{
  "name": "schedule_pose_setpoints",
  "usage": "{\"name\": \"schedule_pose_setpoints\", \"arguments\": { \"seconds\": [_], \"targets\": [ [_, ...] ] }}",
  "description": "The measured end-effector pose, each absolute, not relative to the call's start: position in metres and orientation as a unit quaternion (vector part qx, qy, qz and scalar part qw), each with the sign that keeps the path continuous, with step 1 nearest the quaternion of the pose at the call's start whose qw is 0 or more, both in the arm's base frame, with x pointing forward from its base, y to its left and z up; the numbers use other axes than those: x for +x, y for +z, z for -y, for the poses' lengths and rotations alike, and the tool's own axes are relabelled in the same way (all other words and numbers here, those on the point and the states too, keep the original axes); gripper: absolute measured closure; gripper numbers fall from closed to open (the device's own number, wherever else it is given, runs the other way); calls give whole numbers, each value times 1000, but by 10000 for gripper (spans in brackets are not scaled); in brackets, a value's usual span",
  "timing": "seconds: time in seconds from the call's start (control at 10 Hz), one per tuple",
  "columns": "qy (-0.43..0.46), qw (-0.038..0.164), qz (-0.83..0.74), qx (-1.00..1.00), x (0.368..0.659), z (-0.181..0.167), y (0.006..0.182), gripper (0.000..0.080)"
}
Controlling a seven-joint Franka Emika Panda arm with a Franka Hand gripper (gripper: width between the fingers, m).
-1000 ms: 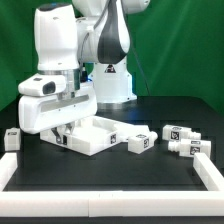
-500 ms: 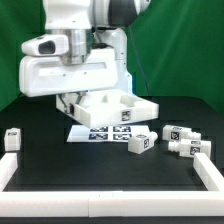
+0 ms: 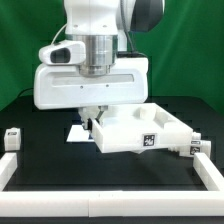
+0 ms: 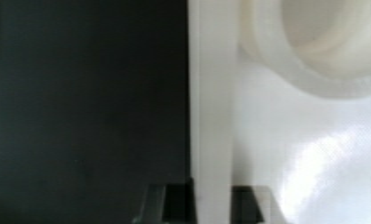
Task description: Assemble one leg
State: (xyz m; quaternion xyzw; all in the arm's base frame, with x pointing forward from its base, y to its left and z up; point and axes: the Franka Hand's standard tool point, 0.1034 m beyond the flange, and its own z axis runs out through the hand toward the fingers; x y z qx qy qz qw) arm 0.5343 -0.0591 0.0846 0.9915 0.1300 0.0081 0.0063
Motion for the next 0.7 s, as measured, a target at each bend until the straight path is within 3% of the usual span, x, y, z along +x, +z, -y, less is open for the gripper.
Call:
{"name": "schedule_pose_setpoints", "arguments": {
  "seconds": [0.4, 0.7],
  "targets": [
    [4, 4, -119, 993, 534, 58, 81, 754],
    [-8, -12, 4, 1000, 552, 48, 55, 754]
  ]
}}
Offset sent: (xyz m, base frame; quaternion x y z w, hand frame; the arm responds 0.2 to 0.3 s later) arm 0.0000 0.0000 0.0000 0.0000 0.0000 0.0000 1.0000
